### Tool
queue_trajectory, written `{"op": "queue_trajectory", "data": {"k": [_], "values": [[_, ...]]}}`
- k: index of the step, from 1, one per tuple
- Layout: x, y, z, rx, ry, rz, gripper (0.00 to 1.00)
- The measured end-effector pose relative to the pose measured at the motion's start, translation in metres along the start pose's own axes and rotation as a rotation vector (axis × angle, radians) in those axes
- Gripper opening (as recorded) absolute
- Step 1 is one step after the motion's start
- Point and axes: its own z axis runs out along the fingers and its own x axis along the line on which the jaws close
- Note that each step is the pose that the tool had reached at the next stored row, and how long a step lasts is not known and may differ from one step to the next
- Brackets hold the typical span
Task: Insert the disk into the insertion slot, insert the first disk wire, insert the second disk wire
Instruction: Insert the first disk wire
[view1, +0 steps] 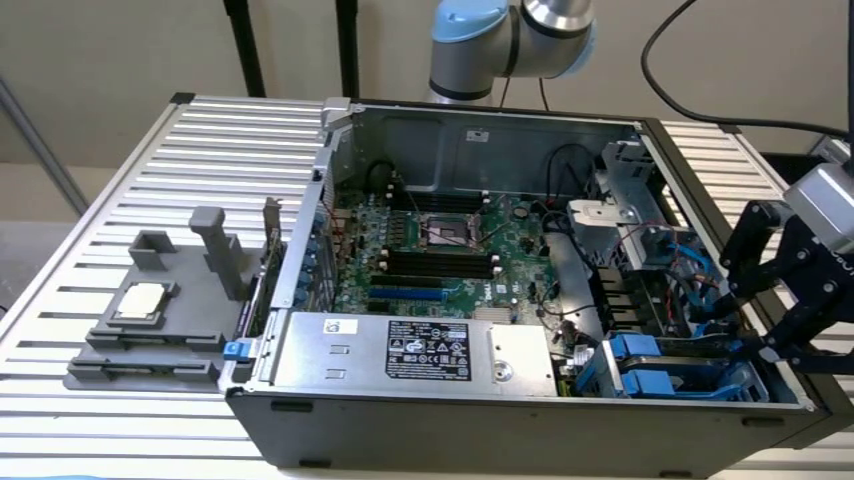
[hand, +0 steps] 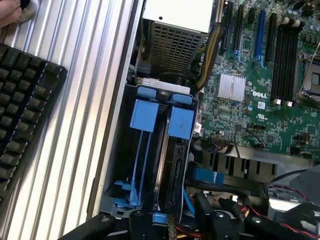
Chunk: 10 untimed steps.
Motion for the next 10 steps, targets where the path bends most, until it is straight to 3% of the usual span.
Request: {"op": "queue_trajectory", "data": {"k": [3, 6, 10], "values": [[-0.0006, -0.0006, 0.0000, -0.0003, 0.0002, -0.003, 0.42], [-0.0010, -0.0008, 0.0001, -0.0004, 0.0004, -0.004, 0.29], [-0.0012, -0.0007, 0.0000, -0.0006, 0.0006, -0.005, 0.27]]}}
